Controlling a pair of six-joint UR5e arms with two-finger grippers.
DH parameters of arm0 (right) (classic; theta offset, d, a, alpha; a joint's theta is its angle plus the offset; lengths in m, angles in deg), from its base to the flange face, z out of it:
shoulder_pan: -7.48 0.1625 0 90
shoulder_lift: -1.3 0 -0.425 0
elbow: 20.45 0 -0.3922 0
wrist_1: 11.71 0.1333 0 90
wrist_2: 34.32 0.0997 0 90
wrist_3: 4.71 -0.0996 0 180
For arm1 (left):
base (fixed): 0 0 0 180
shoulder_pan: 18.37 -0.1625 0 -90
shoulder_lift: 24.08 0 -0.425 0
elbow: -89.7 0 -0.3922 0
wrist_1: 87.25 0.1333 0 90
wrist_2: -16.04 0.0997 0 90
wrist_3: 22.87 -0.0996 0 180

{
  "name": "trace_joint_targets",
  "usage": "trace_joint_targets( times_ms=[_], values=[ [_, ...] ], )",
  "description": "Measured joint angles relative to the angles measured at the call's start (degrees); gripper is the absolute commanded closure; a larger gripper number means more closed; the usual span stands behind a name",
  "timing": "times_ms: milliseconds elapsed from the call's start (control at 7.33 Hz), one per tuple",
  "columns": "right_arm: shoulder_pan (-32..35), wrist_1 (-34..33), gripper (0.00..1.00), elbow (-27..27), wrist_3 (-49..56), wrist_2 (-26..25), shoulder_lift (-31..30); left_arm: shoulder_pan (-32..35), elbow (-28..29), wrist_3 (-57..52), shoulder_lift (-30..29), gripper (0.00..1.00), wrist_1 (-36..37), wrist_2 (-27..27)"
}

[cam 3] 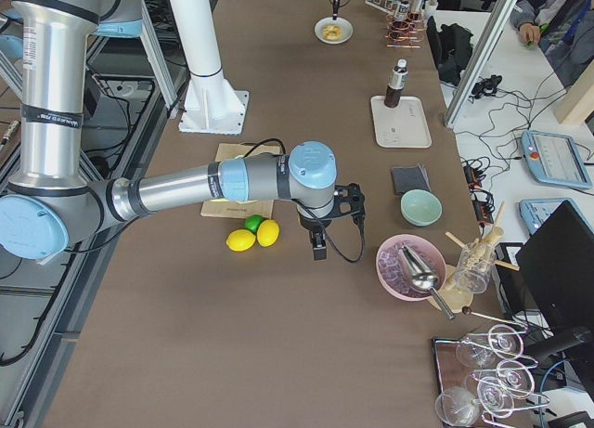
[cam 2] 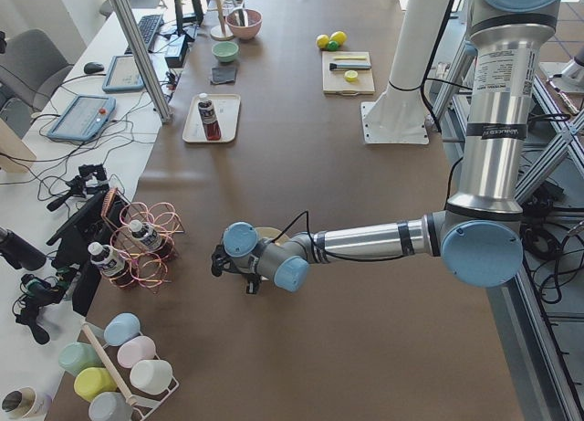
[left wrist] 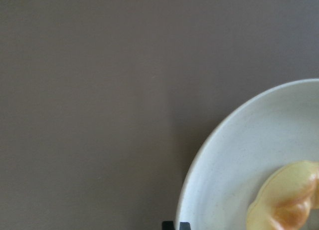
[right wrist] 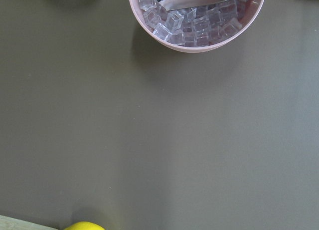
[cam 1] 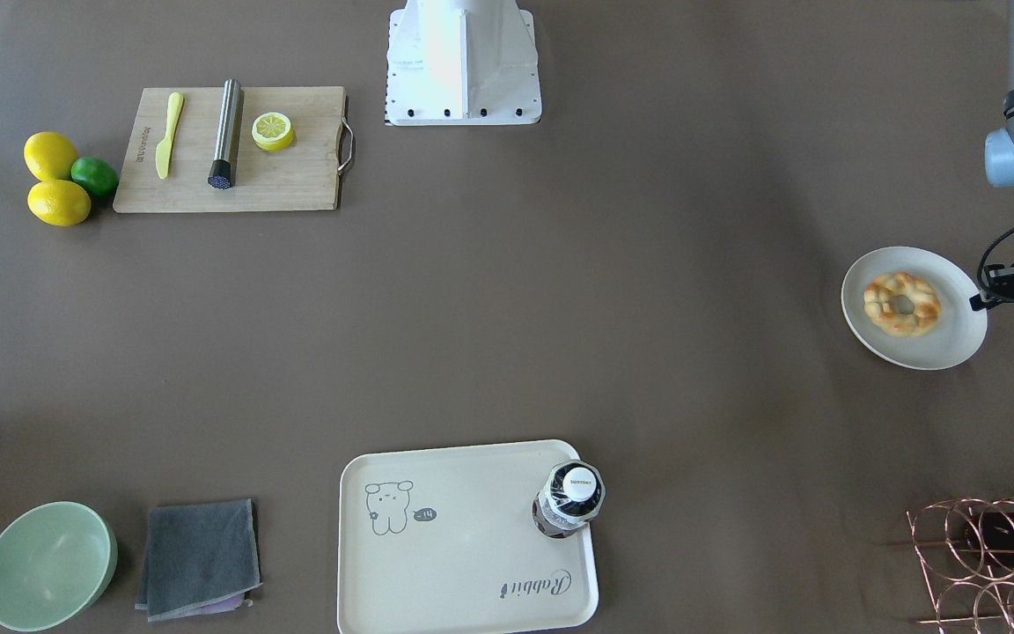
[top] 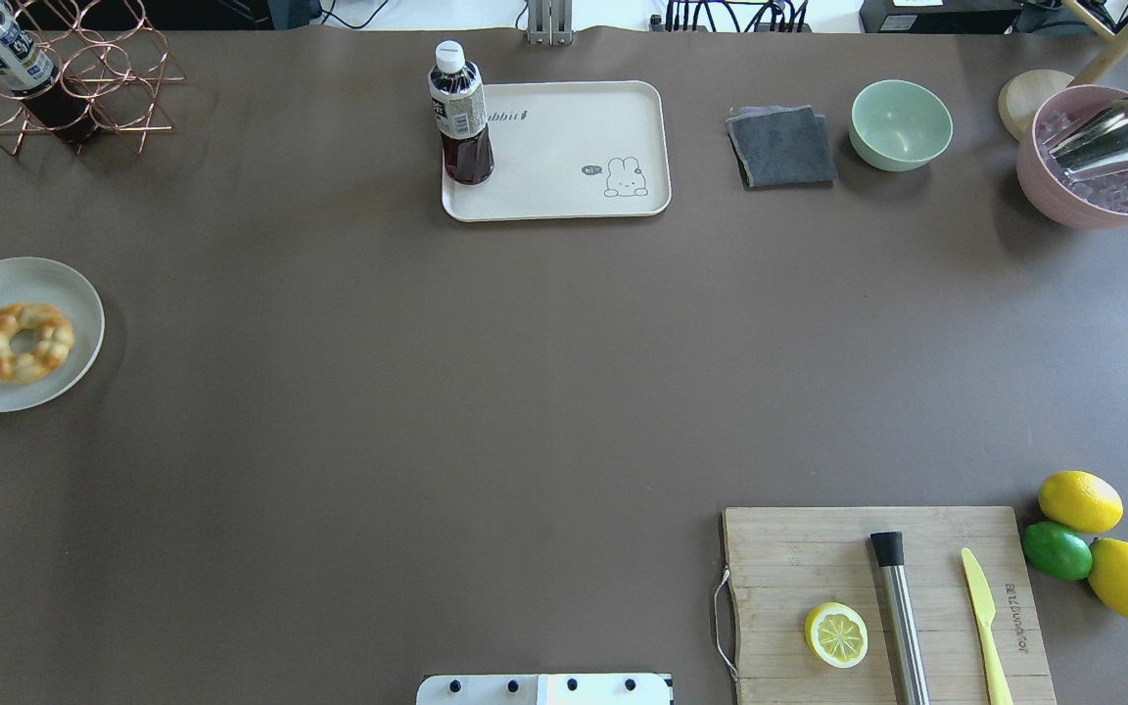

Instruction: Place donut on tray

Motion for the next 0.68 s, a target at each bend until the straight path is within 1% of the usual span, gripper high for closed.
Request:
trace_joint_targets(
  times_ms=[273,409,545,682],
  values=[
    [-0.33,0.12,0.00,-0.01,-1.87,0.08,0.53,-0.17,-3.77,12.57,-4.03,1.00,0.45,-4.46],
    [-1.49,1.17,0.00,0.02,-5.51,0.07,1.46,-1.36,-7.01,20.39,-5.45,1.00,0.50,-5.37],
    [-3.86,2.77,0.00,-0.02,-9.74,-0.10,2.69,-4.00,-10.88,28.23,-6.15,1.00,0.47,-5.30],
    [-7.48,3.74,0.00,-0.10,-15.52,-0.22,5.08,-7.24,-15.44,35.53,-6.49,1.00,0.45,-4.11]
  ],
)
